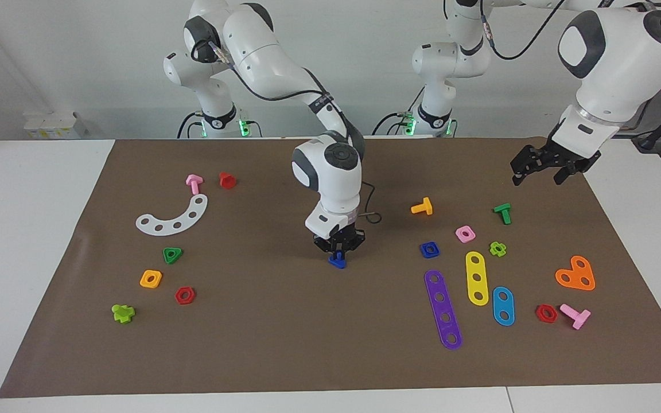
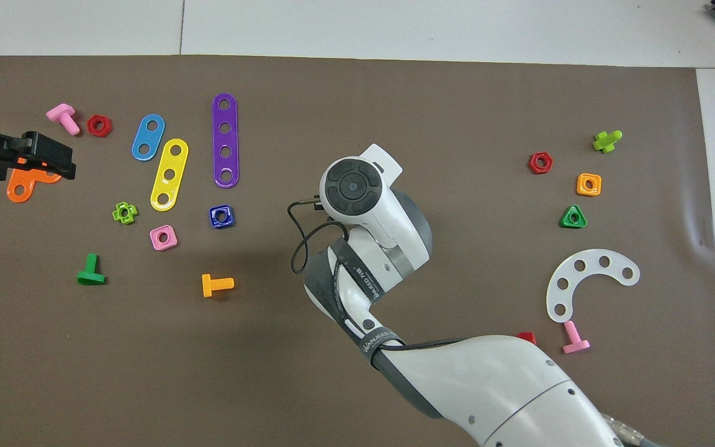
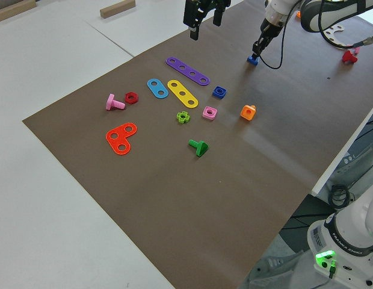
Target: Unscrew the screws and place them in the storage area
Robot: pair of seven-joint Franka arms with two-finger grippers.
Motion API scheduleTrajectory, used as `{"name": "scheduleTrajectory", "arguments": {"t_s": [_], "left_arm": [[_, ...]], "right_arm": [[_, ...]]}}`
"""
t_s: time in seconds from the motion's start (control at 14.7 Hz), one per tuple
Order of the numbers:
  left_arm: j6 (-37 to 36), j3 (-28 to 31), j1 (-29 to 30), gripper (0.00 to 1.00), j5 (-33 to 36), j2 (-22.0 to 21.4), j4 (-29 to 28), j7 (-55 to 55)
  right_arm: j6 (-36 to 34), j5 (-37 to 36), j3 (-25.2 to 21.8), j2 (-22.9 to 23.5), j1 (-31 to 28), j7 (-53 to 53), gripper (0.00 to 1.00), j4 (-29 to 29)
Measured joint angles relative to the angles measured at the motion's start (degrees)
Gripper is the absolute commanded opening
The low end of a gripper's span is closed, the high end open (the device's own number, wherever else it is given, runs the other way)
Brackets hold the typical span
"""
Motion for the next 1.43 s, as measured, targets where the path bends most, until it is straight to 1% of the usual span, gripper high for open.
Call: {"name": "scheduleTrajectory", "arguments": {"t_s": [0.27, 0.34, 0.48, 0.75, 0.88, 1.02, 1.16, 1.43], "left_arm": [[0.0, 0.0, 0.0, 1.0, 0.0, 0.0, 0.0, 0.0], [0.0, 0.0, 0.0, 1.0, 0.0, 0.0, 0.0, 0.0], [0.01, 0.0, 0.0, 1.0, 0.0, 0.0, 0.0, 0.0], [0.01, 0.0, 0.0, 1.0, 0.0, 0.0, 0.0, -0.01], [0.01, 0.0, 0.0, 1.0, 0.0, 0.0, 0.0, -0.01], [0.01, 0.0, 0.0, 1.0, 0.0, 0.0, 0.0, -0.01], [0.01, 0.0, 0.0, 1.0, 0.0, 0.0, 0.0, -0.01], [0.02, 0.0, 0.0, 1.0, 0.0, 0.0, 0.0, -0.01]], "right_arm": [[-0.6, 0.0, -0.51, -1.01, -0.49, -0.01, 0.0, 1.59], [-0.74, 0.0, -0.86, -2.25, -1.45, -0.39, 0.0, 1.56], [-2.01, 0.0, -1.09, -6.35, -5.91, -5.04, 0.0, 0.33], [-5.16, 0.06, -1.07, -17.08, -16.38, -16.28, 0.0, -8.44], [-5.84, 1.76, -1.03, -20.34, -20.55, -21.7, 0.0, -13.04], [-4.67, 4.09, -1.02, -21.65, -23.91, -27.57, 0.0, -17.18], [-2.01, 4.6, -1.01, -22.16, -26.62, -31.66, 0.0, -21.26], [3.68, 4.84, -0.99, -22.23, -29.33, -34.73, 0.0, -27.01]]}}
